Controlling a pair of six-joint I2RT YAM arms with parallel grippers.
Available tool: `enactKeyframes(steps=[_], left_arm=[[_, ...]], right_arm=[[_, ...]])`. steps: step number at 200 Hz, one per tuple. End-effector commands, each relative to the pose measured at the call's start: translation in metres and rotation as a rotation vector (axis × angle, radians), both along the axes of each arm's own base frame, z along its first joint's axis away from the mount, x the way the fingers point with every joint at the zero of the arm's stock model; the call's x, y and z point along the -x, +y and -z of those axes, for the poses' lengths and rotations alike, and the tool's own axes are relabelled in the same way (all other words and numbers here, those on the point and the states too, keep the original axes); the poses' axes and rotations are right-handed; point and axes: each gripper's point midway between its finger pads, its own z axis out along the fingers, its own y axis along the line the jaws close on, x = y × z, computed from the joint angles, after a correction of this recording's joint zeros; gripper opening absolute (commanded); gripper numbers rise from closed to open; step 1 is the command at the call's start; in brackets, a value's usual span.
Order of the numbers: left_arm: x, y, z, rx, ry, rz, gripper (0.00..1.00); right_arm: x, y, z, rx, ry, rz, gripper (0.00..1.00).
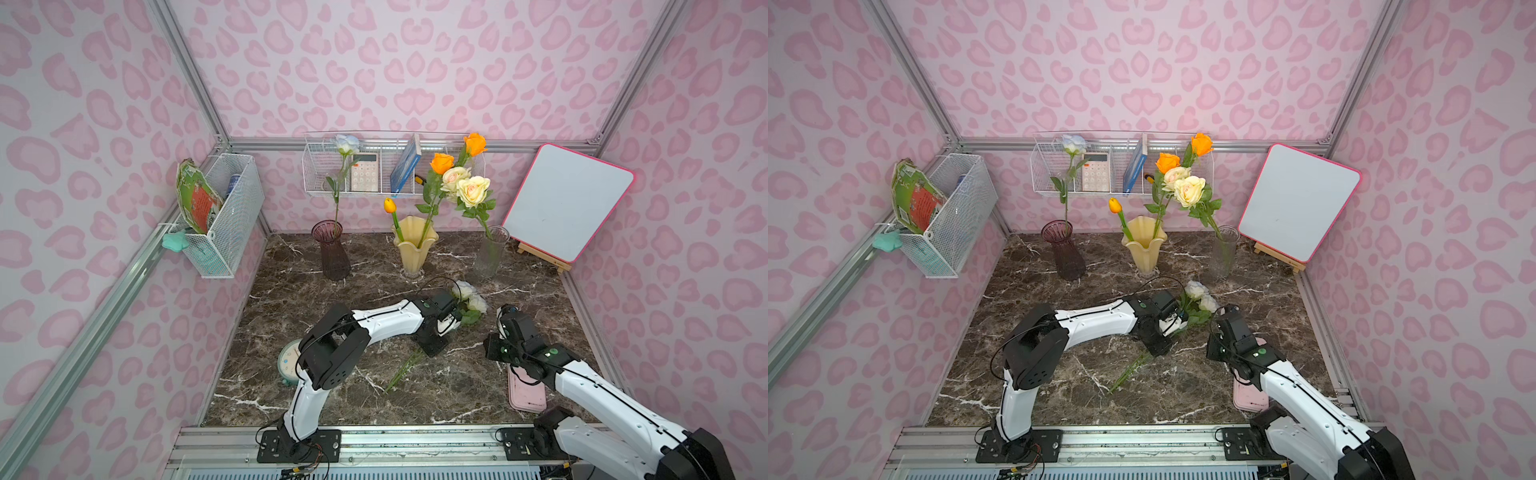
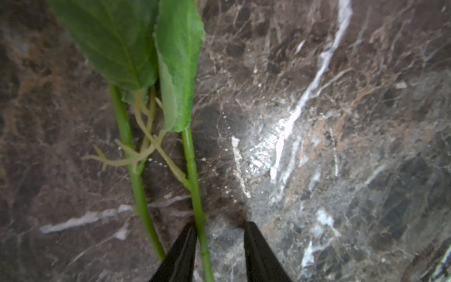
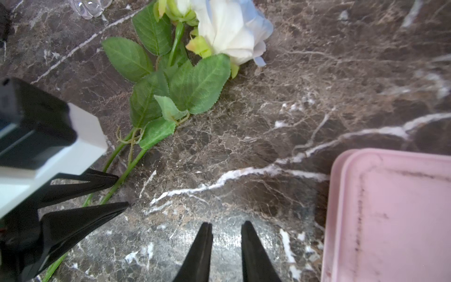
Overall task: Arrange the flowers in different vases according to their colors
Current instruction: Pick up the flower at the center of the board.
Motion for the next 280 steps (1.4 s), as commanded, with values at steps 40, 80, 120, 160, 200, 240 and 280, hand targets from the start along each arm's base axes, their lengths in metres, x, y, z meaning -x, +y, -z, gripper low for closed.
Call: enactKeyframes(steps=[40,80,120,160,200,240,280], left_arm=[[0.001,0.018,0.023,-0.093,0.013,-0.034,0.1],[0.001,0.014,0.014,-0.058,0.005,-0.058,0.02],[-0.002,0.005,-0.018,0.031,-0.033,-0.082,0.0],[-0.001,-0.001,-0.067,0.152,-0.076,-0.107,0.0],[0.007,-0.002,-0.129,0.291,-0.122,-0.112,0.0],[0.018,0.018,-0.217,0.447,-0.238,-0.135,0.0],[0.031,0.073,-0.314,0.598,-0.481,-0.18,0.0]], right_arm=[[-0.001,0.003,-0.003,-0.015,-0.018,-0.015,0.25],[0.0,0.005,-0.001,-0.017,-0.015,-0.024,0.25],[-0.003,0.005,-0.008,-0.024,-0.036,-0.023,0.25],[-0.007,0.007,-0.017,-0.032,-0.052,-0.022,0.25],[-0.01,0.009,-0.029,-0.042,-0.077,-0.03,0.25],[-0.01,0.009,-0.037,-0.046,-0.098,-0.036,0.26],[-0.011,0.013,-0.034,-0.055,-0.088,-0.055,0.26]])
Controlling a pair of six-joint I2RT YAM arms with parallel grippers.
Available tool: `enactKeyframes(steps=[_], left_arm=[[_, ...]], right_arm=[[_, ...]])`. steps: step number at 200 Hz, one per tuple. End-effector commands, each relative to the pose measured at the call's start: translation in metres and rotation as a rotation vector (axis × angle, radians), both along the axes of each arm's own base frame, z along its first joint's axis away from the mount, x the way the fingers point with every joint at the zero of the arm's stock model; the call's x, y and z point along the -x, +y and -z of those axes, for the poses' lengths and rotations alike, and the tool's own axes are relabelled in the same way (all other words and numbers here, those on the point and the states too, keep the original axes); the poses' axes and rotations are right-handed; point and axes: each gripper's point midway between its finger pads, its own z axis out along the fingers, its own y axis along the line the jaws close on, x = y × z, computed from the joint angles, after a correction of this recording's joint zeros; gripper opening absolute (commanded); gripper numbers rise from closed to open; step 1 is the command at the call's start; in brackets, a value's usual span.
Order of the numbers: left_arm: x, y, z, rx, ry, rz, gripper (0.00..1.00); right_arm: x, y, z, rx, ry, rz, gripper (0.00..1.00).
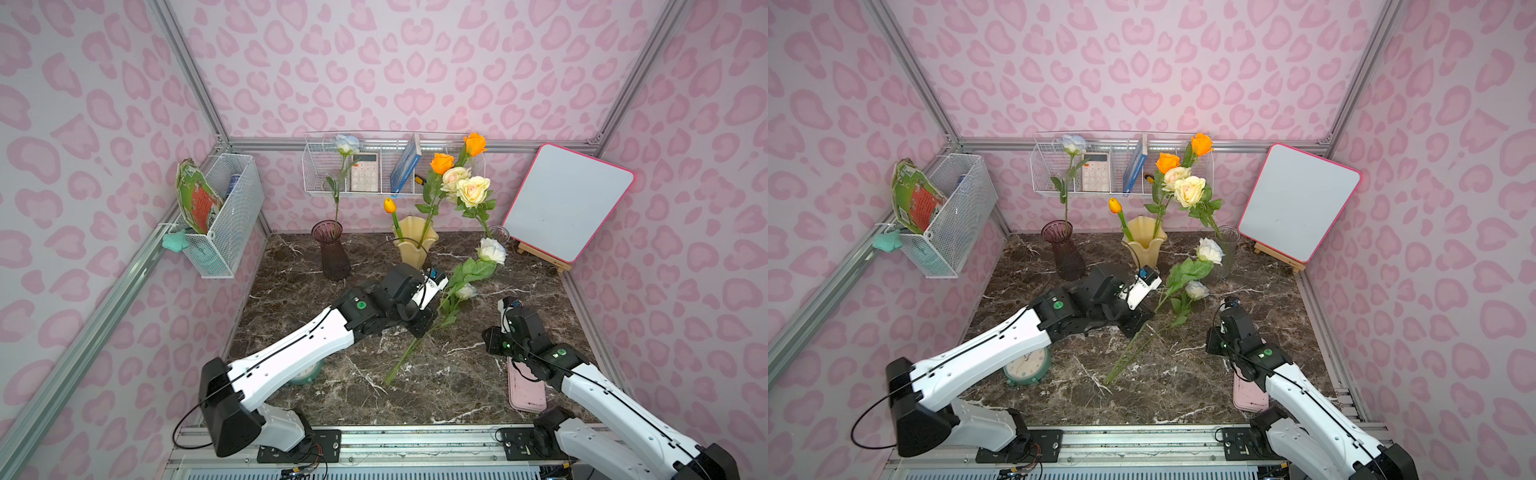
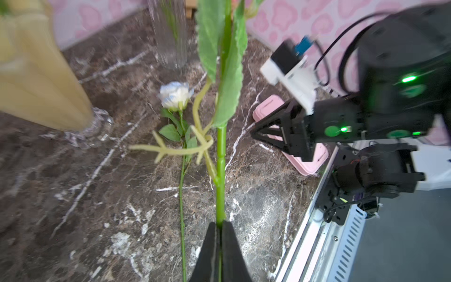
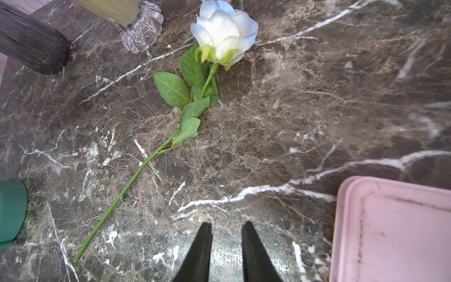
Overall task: Arrange the flowers in different vases according to their colors
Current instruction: Pick up the flower at the center of the board, then insert the flower into the vase.
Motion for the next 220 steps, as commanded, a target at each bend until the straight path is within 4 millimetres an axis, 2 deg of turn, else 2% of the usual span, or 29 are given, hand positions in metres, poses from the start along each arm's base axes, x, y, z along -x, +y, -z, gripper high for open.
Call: enactKeyframes(steps=[1,24,51,75,101,121,137,161,208,220], left_arm=[[0.003,0.033,-0.035,0.027,-0.112,-0.068,0.0],[0.002,0.081,-0.086,0.11,-0.249,-0.182,0.0],[-0.021,0.137,-0.129,0.142,-0.466,-0.39,0.0],[-0.039,0.159,-0.158,0.168,-0.557,-0.454,0.0],[-0.064,0.172,-0.182,0.22,-0.605,-0.479,0.0],[-0.089,0.186,-0.189,0.236,-0.623,-0.514,0.0],[-0.107,0.197,-0.192,0.245,-0.633,-0.533,0.0],[-0.128,0.214,-0.197,0.281,-0.666,-0.559,0.0],[-0.166,0.231,-0.179,0.292,-0.662,-0.565,0.0],[-0.17,0.235,-0.183,0.298,-0.679,-0.567,0.0]], right_arm=[[-0.001,0.005,0.0,-0.007,0.002,-0.025,0.26],[-0.001,0.016,0.004,-0.042,0.025,-0.058,0.26],[-0.002,0.035,0.01,-0.109,0.086,-0.085,0.31],[0.0,0.069,0.013,-0.094,0.166,-0.155,0.36],[0.002,0.106,0.028,-0.043,0.306,-0.222,0.37],[0.0,0.136,0.03,-0.041,0.34,-0.245,0.37],[-0.002,0.146,0.038,-0.054,0.385,-0.233,0.38],[-0.005,0.152,0.043,-0.053,0.42,-0.211,0.38],[-0.013,0.159,0.057,-0.024,0.482,-0.171,0.39],[-0.014,0.161,0.062,-0.016,0.502,-0.169,0.39]])
